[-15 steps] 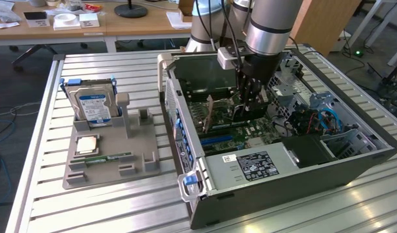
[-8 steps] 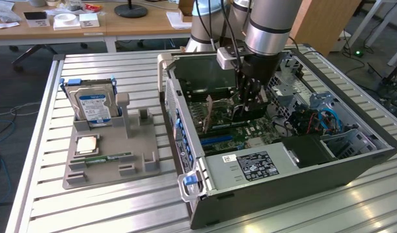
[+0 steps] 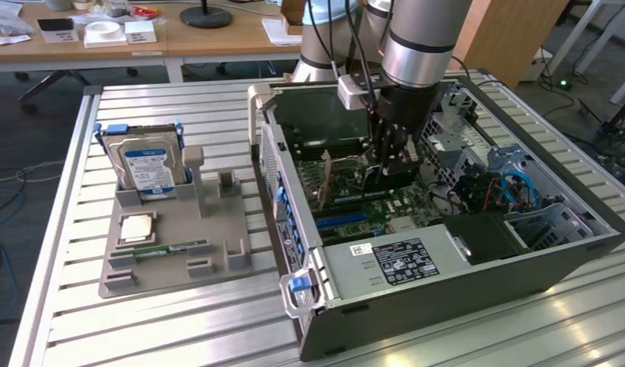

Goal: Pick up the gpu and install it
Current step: 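Insert the gpu into the slot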

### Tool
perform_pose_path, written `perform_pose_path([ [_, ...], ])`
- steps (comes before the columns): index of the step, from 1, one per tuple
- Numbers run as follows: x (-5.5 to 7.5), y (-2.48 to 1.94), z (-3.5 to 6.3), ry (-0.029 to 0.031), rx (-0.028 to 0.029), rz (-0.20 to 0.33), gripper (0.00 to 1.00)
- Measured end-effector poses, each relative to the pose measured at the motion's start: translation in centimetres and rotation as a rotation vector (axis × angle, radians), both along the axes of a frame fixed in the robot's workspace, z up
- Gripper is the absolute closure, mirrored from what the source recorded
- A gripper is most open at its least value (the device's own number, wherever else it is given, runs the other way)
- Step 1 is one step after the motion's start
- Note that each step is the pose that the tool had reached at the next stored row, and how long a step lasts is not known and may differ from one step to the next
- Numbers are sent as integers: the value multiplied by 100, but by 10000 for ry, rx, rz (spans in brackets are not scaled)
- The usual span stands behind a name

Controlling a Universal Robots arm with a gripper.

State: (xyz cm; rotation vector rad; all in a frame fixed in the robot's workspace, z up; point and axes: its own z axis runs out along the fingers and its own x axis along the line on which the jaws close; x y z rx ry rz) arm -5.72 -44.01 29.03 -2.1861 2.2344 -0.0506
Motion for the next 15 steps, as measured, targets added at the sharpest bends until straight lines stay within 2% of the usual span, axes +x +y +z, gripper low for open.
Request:
perform_pose_path([
  [15,-19,-10,-63,0,0,2,74],
])
